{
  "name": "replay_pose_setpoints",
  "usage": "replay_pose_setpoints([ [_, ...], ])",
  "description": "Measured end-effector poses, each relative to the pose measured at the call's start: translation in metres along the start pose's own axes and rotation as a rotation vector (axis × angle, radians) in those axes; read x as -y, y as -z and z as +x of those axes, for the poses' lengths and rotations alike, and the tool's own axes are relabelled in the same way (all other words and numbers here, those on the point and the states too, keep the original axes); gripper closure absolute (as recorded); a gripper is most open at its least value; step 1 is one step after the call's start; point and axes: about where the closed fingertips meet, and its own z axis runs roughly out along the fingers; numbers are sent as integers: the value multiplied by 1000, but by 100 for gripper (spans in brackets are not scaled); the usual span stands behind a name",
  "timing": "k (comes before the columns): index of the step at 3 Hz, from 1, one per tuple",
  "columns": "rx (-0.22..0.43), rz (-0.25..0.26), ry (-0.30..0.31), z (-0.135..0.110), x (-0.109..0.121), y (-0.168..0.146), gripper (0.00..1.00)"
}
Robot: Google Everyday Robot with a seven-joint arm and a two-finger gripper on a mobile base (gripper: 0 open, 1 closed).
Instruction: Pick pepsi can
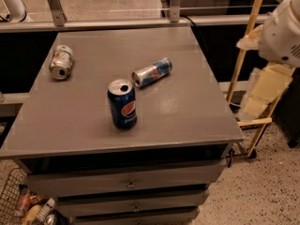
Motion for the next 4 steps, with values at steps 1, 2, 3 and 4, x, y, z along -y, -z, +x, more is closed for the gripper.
replay_pose_setpoints([
  [1,303,-80,98,-93,8,-46,0],
  [2,501,-180,145,-155,0,-66,0],
  [3,514,-190,143,-159,-3,-64,0],
  [4,595,-218,119,-156,-8,-84,0],
])
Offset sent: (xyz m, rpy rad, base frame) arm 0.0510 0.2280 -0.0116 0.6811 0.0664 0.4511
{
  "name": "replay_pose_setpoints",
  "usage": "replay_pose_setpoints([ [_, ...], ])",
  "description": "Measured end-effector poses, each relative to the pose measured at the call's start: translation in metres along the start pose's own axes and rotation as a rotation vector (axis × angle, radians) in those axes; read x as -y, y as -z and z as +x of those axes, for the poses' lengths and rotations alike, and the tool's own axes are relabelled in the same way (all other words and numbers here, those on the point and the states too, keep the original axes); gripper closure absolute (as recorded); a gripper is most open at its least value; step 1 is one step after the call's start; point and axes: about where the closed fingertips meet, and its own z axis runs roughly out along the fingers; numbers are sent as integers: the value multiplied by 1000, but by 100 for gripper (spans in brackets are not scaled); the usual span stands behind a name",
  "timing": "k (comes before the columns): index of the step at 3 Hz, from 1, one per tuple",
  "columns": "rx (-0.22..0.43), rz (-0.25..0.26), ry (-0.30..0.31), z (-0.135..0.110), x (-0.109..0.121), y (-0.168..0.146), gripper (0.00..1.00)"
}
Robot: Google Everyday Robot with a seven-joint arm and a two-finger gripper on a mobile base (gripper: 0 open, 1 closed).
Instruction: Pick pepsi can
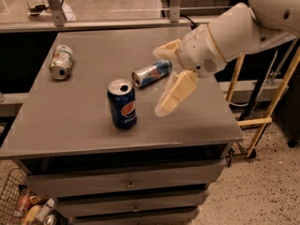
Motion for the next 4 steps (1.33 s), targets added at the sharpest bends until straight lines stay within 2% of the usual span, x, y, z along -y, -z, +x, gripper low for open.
replay_pose_setpoints([
  [1,104,-39,-9,1,-2,-33,0],
  [2,179,-71,11,-8,-1,-57,0],
  [3,209,-100,27,-14,-1,-73,0],
  [4,225,-124,42,-18,-2,-84,17],
])
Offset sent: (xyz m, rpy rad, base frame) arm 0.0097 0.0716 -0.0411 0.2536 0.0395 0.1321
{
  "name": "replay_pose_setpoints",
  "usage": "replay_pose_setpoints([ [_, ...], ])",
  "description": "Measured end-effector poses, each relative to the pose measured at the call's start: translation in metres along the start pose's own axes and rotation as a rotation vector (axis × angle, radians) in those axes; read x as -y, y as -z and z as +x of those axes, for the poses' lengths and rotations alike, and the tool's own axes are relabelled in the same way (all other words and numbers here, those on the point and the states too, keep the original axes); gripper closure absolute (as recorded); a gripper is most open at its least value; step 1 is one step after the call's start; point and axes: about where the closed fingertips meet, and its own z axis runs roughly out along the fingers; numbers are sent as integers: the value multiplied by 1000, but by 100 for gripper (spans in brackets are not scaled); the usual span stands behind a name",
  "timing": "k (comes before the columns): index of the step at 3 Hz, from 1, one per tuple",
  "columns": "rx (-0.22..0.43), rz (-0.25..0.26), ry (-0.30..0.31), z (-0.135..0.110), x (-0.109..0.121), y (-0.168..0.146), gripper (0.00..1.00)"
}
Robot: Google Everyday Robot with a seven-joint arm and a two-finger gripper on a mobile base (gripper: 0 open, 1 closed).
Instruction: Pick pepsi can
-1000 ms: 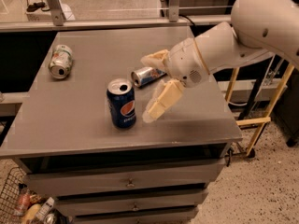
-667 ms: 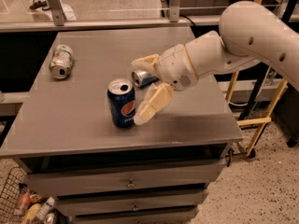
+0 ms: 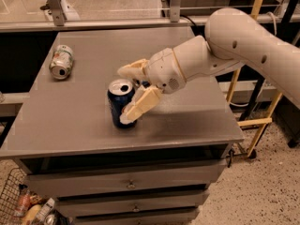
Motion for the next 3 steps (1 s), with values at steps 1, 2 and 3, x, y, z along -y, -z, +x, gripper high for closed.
replay_pose_setpoints([
  [1,12,-15,4,0,0,-3,40],
  [2,37,-27,16,-6,-1,-3,64],
  [3,83,-15,70,-26,1,16,87],
])
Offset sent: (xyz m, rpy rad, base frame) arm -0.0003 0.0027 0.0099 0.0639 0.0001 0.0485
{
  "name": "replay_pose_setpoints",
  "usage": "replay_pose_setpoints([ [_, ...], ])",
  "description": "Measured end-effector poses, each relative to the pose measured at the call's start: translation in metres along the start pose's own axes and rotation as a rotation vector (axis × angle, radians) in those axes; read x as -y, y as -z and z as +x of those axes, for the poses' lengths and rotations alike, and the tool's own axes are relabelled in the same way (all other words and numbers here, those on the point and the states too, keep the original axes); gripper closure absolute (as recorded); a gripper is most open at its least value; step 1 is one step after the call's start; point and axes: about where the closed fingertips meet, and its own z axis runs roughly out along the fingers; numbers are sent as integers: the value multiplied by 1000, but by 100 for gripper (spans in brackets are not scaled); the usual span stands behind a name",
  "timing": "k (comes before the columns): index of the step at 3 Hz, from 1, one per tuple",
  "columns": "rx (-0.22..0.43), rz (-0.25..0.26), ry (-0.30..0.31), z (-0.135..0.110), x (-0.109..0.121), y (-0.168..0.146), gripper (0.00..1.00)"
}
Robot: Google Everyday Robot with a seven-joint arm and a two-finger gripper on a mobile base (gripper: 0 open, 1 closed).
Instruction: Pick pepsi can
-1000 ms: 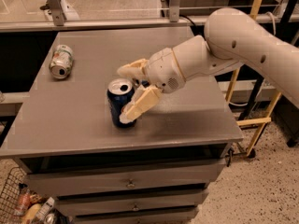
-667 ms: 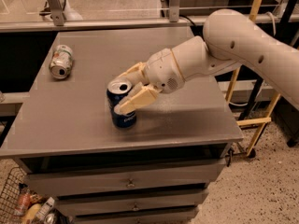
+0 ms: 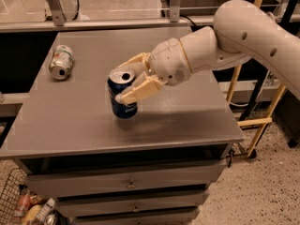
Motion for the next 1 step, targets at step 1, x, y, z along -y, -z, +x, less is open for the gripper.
replay_pose_setpoints([
  [1,29,4,49,-15,2,17,100],
])
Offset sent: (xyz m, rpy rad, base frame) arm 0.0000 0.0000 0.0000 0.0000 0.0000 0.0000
